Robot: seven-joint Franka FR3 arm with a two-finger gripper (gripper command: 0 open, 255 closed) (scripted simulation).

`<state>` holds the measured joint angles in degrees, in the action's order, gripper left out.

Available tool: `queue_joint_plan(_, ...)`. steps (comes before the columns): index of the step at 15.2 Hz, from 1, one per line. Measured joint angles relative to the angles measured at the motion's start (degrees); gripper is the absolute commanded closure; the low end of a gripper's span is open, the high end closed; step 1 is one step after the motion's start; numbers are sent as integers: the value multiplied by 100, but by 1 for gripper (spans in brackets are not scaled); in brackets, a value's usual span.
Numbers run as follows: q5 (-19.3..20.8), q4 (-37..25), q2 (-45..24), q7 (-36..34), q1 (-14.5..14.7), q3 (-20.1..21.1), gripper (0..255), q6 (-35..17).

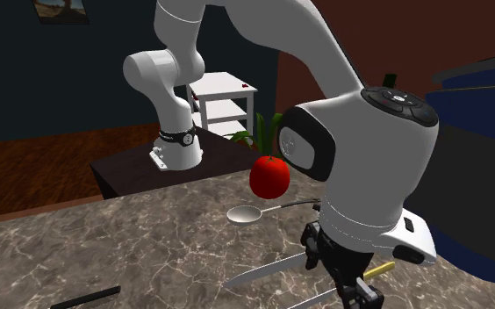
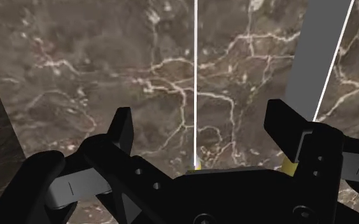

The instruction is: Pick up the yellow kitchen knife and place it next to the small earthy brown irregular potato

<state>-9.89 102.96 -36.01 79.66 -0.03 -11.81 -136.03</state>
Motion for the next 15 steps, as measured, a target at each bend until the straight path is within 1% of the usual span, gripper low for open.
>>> queue_joint_plan(3,-30,28,-104,24,-16,24,0,-131)
queue_joint_plan(8,-35,28,-124,27,-18,28,0,-154)
queue_joint_plan(9,-35,28,-124,27,-18,28,255,-154)
queue_joint_plan(15,-35,28,-124,27,-18,28,255,-154)
